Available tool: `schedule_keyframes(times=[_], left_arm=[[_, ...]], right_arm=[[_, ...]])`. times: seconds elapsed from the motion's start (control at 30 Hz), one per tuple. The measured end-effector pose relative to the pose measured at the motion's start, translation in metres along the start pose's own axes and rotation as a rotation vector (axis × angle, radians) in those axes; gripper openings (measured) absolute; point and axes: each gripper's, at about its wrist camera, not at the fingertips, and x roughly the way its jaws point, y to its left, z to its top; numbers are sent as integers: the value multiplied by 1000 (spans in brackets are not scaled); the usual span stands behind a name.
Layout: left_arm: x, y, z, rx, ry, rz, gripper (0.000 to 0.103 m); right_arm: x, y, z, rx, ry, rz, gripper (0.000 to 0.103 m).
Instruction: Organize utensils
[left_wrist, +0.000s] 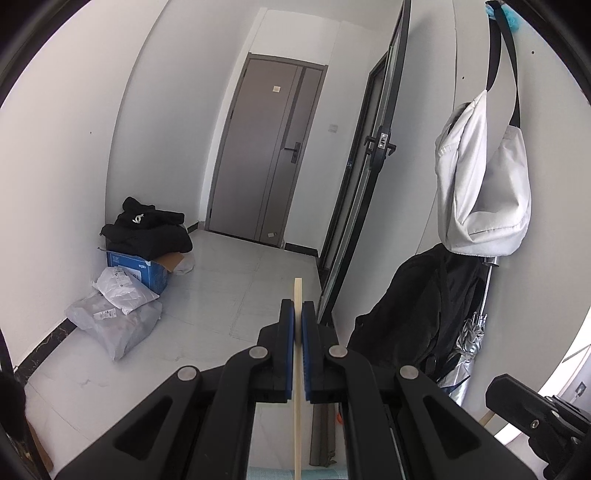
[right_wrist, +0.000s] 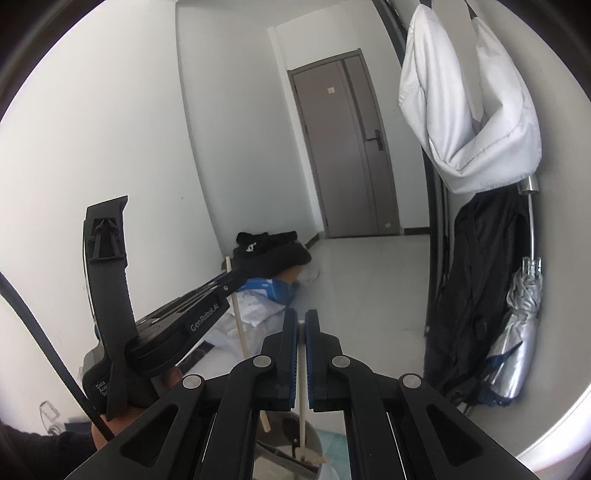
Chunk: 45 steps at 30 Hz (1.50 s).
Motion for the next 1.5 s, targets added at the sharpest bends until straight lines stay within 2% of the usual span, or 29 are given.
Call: schedule_keyframes(times=[0.27, 0.57, 0.67, 0.83, 0.87, 0.9, 0.97, 1.0, 1.03, 1.1, 1.13, 1.17, 1.2, 1.27, 1.33, 1.43, 1.5], left_arm=[[-4, 7, -15, -23, 31, -22, 1], [-16, 0, -21, 34, 88, -23, 1], [-20, 1, -26, 42, 126, -40, 1], [-22, -1, -34, 55, 238, -102, 2], [-23, -1, -34, 56, 266, -98, 4], [-24, -2, -34, 53, 294, -87, 13], [-36, 0, -33, 33, 296, -83, 26], [-45, 0, -32, 26, 280, -79, 38], [-54, -1, -30, 26, 260, -70, 54], [-71, -2, -27, 26, 226, -50, 70], [-80, -3, -26, 24, 210, -33, 73], [-87, -3, -26, 21, 203, -19, 73], [-92, -3, -25, 17, 198, -8, 73], [-103, -3, -26, 5, 190, 8, 74], [-111, -2, -27, -1, 189, 37, 81], [-129, -4, -31, -11, 177, 73, 84], [-139, -5, -33, -13, 178, 89, 87]], right_arm=[[6, -6, -18, 36, 33, -7, 3], [12, -4, -32, 33, 86, 11, 3], [13, -4, -39, 46, 111, 15, 4], [14, -3, -49, 52, 155, 33, 6], [13, -2, -51, 53, 162, 41, 6], [12, -2, -52, 51, 170, 42, 6], [9, 0, -58, 26, 201, 44, 6], [8, 1, -61, 8, 212, 36, 7], [4, 1, -64, 1, 213, 32, 9], [-11, 0, -66, 1, 191, 29, 21], [-19, 0, -66, 5, 176, 20, 28], [-27, -1, -67, 11, 158, 15, 41], [-37, -2, -66, 20, 134, 13, 44], [-51, -2, -65, 36, 113, 11, 44], [-62, -1, -65, 48, 110, 5, 44], [-81, 2, -66, 58, 95, 1, 44], [-95, 7, -68, 57, 84, -2, 49]])
